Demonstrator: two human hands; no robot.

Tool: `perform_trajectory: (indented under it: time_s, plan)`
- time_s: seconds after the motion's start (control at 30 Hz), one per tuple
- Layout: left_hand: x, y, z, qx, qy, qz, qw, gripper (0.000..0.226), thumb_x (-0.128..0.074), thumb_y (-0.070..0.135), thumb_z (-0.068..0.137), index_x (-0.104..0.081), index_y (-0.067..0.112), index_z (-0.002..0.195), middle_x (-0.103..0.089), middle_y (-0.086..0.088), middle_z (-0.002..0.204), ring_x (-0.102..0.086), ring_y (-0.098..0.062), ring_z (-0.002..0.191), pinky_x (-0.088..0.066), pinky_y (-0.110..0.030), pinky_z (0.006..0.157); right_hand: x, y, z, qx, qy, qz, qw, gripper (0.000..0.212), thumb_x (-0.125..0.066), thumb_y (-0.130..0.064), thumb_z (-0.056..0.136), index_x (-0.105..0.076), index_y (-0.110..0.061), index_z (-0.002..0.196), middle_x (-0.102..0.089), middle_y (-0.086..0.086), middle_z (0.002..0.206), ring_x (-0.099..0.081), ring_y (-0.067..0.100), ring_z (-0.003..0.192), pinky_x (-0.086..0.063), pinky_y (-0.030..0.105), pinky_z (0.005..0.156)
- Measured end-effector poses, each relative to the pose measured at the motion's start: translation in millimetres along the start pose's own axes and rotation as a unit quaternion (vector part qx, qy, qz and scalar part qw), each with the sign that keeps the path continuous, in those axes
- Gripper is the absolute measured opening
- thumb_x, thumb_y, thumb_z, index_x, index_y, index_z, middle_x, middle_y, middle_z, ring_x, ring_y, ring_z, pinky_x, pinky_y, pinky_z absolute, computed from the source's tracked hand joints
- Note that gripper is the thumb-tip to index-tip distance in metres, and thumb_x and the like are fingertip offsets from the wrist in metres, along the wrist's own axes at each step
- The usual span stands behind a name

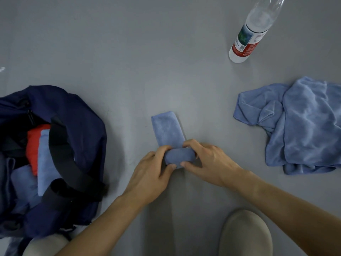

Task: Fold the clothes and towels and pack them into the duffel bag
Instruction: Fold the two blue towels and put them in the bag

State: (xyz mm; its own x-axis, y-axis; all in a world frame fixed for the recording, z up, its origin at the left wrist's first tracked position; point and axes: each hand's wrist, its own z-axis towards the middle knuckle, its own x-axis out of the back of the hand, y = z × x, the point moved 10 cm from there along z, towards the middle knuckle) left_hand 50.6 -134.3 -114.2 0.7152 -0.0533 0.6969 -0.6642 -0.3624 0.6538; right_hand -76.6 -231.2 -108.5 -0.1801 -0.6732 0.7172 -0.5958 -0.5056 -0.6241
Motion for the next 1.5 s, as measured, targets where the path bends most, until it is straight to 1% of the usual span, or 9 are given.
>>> perform_trajectory:
  time_s: [0.17,0.33,0.47,0.7,0.87,1.03,1.2,1.37,1.5]
  plan:
    - [6.3,-3.7,8.6,0.073,0.043,-0.043,0.995,0.027,-0.051,0.05,0.094,-0.048,0.041,0.12,-0.064,0.013,0.088,-0.06,-0.005,0.081,-0.053,-0.033,0.072,8.4,0.2,2.8,-0.046,0.099,0.022,0.994,0.05,-0.059,-0.051,0.094,-0.047,-0.026,0.135,-0.066,0.002,0.097,-0.063,0.022,0.085,-0.053,0.035,0.073]
    - [20.0,-7.7,20.7,0.111,0.119,-0.022,0.986,0.027,-0.06,0.04,0.093,-0.055,0.034,0.119,-0.055,0.013,0.108,-0.059,-0.009,0.088,-0.049,-0.028,0.074,14.5,-34.8,0.0,0.144,0.211,-0.156,0.954,0.037,-0.061,-0.029,0.094,-0.063,-0.017,0.129,-0.059,0.01,0.131,-0.06,0.032,0.109,-0.055,0.045,0.084]
    - [26.9,17.5,23.1,0.003,0.162,0.06,0.985,0.025,-0.059,0.026,0.095,-0.06,0.027,0.12,-0.056,0.009,0.119,-0.054,-0.014,0.096,-0.051,-0.031,0.079,-10.1,-18.3,10.2,0.142,0.122,-0.245,0.951,0.072,-0.07,-0.053,0.082,-0.053,-0.018,0.143,-0.048,0.009,0.15,-0.05,0.033,0.132,-0.048,0.045,0.096]
    - [10.4,7.2,31.2,-0.107,0.044,0.17,0.979,0.084,-0.077,0.056,0.076,-0.048,0.019,0.145,-0.05,0.004,0.145,-0.052,-0.02,0.121,-0.047,-0.038,0.101,-4.1,-19.5,16.0,0.142,0.146,-0.229,0.952,0.061,-0.066,-0.037,0.084,-0.056,-0.014,0.14,-0.052,0.01,0.146,-0.053,0.034,0.127,-0.05,0.045,0.094]
    - [18.4,10.0,38.0,-0.114,0.04,0.114,0.986,0.062,-0.062,0.055,0.085,-0.055,0.025,0.139,-0.058,0.011,0.134,-0.057,-0.016,0.109,-0.051,-0.038,0.092,3.3,-35.0,17.8,0.162,0.184,-0.22,0.944,0.053,-0.07,-0.029,0.08,-0.062,-0.007,0.127,-0.061,0.01,0.13,-0.057,0.032,0.117,-0.052,0.045,0.092]
    - [24.1,-17.6,40.0,0.036,0.058,-0.085,0.994,0.065,-0.069,0.061,0.075,-0.054,0.036,0.133,-0.059,0.015,0.124,-0.06,-0.008,0.107,-0.052,-0.031,0.09,18.4,-34.0,35.3,0.114,0.145,-0.131,0.974,0.048,-0.072,-0.03,0.076,-0.062,-0.011,0.119,-0.069,0.008,0.106,-0.063,0.033,0.098,-0.053,0.042,0.079]
    - [-6.9,-32.5,7.7,0.249,0.106,-0.485,0.831,0.06,-0.076,0.034,0.085,-0.05,0.022,0.139,-0.071,-0.001,0.115,-0.069,-0.015,0.101,-0.057,-0.035,0.088,18.4,-7.0,53.6,-0.118,0.024,0.165,0.979,0.03,-0.075,-0.039,0.084,-0.066,-0.015,0.1,-0.068,-0.001,0.087,-0.059,0.017,0.079,-0.042,0.028,0.067]
    - [37.4,-0.4,-13.0,0.196,0.102,-0.525,0.822,0.063,-0.075,0.044,0.083,-0.055,0.018,0.136,-0.069,-0.006,0.125,-0.067,-0.021,0.116,-0.054,-0.041,0.098,-5.9,-47.8,45.4,-0.137,-0.08,0.444,0.882,0.032,-0.072,-0.039,0.084,-0.075,-0.013,0.102,-0.078,0.001,0.093,-0.072,0.011,0.089,-0.055,0.031,0.08]
    - [123.2,-25.2,-64.9,0.197,0.2,-0.444,0.851,0.056,-0.08,0.035,0.079,-0.059,0.022,0.129,-0.073,-0.003,0.115,-0.071,-0.018,0.105,-0.058,-0.037,0.09,-19.5,-137.6,62.2,-0.064,-0.108,0.448,0.885,0.036,-0.073,-0.04,0.087,-0.068,-0.015,0.113,-0.076,0.011,0.105,-0.071,0.021,0.1,-0.054,0.05,0.097]
